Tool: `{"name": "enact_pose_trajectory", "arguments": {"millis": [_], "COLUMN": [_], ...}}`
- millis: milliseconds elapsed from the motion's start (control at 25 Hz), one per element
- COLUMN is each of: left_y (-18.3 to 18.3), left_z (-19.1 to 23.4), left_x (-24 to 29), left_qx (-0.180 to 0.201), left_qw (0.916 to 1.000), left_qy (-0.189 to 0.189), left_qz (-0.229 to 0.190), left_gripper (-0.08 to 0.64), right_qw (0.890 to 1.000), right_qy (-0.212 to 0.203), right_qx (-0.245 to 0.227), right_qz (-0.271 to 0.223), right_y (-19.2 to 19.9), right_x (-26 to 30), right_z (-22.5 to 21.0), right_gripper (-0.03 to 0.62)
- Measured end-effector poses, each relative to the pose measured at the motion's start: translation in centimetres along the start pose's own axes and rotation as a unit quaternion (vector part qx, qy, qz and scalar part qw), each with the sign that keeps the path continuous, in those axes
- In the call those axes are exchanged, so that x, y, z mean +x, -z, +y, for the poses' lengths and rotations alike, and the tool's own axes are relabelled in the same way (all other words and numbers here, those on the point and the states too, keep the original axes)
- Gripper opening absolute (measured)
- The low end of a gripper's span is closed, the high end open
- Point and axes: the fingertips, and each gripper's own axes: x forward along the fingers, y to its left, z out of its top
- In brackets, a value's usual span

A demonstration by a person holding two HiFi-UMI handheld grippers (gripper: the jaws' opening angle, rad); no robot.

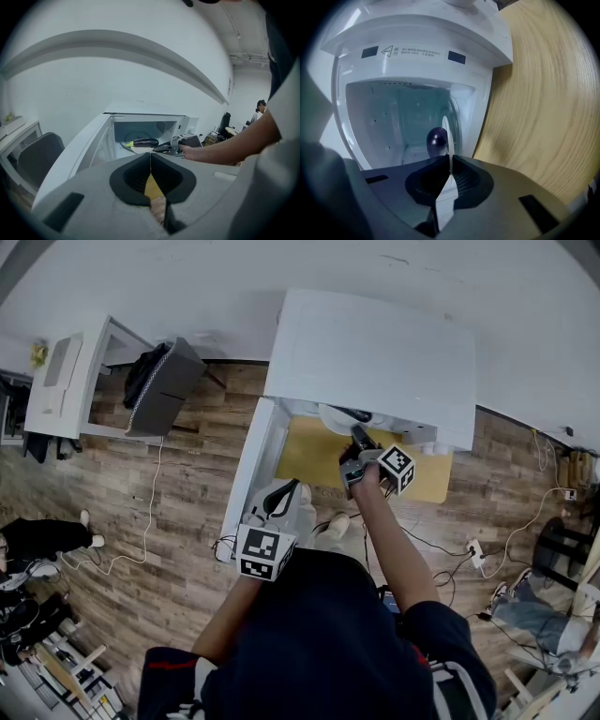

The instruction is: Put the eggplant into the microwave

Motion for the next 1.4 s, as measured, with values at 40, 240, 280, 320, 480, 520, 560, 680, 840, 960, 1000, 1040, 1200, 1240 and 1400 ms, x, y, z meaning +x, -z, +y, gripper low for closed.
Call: {"name": "enact_pose_trajectory", "arguments": {"millis": [40,240,280,320,480,520,560,680,840,960,1000,1040,1200,1240,1400], "left_y": [0.0,0.0,0.0,0.1,0.1,0.1,0.2,0.2,0.3,0.3,0.3,0.3,0.2,0.3,0.3], "left_z": [0.1,0.2,0.2,0.2,0.4,0.4,0.5,0.6,0.6,0.6,0.6,0.6,0.4,0.4,0.2], "left_x": [0.0,0.1,0.1,0.1,0.1,0.1,0.2,0.2,0.2,0.2,0.2,0.2,0.2,0.3,0.3], "left_qx": [0.000,-0.002,-0.003,-0.003,-0.004,-0.004,-0.005,-0.005,-0.005,-0.006,-0.006,-0.007,-0.007,-0.007,-0.007], "left_qw": [1.0000,1.0000,1.0000,1.0000,1.0000,1.0000,1.0000,1.0000,1.0000,1.0000,1.0000,1.0000,1.0000,1.0000,1.0000], "left_qy": [0.000,0.000,0.000,0.000,-0.001,-0.002,-0.002,-0.004,-0.005,-0.005,-0.005,-0.005,-0.004,-0.004,-0.003], "left_qz": [0.000,0.000,0.000,0.001,0.002,0.002,0.003,0.003,0.005,0.005,0.005,0.005,0.004,0.004,0.005], "left_gripper": [0.017,0.017,0.017,0.017,0.017,0.017,0.017,0.017,0.017,0.017,0.017,0.017,0.017,0.017,0.017], "right_qw": [1.000,1.000,1.000,1.000,1.000,1.000,1.000,1.000,1.000,1.000,1.000,1.000,0.999,0.999,0.999], "right_qy": [0.001,0.008,0.010,0.011,0.015,0.016,0.016,0.017,0.010,0.004,0.002,0.001,-0.004,-0.005,-0.004], "right_qx": [0.000,-0.006,-0.008,-0.009,-0.012,-0.014,-0.015,-0.019,-0.013,-0.015,-0.017,-0.021,-0.039,-0.042,-0.049], "right_qz": [-0.001,-0.006,-0.007,-0.008,-0.011,-0.011,-0.012,-0.015,-0.018,-0.016,-0.015,-0.014,-0.007,-0.005,-0.003], "right_y": [0.0,-0.2,-0.3,-0.3,-0.5,-0.6,-0.7,-0.9,-1.1,-1.1,-1.1,-1.1,-1.1,-1.1,-1.2], "right_x": [0.1,0.4,0.4,0.5,0.9,1.0,1.1,1.5,1.5,1.5,1.5,1.5,1.4,1.4,1.2], "right_z": [-0.1,-0.4,-0.4,-0.5,-0.3,-0.2,-0.2,-0.2,-0.2,-0.1,0.0,0.0,0.3,0.4,0.5], "right_gripper": [0.025,0.025,0.025,0.025,0.025,0.025,0.025,0.025,0.025,0.026,0.026,0.026,0.066,0.071,0.108]}}
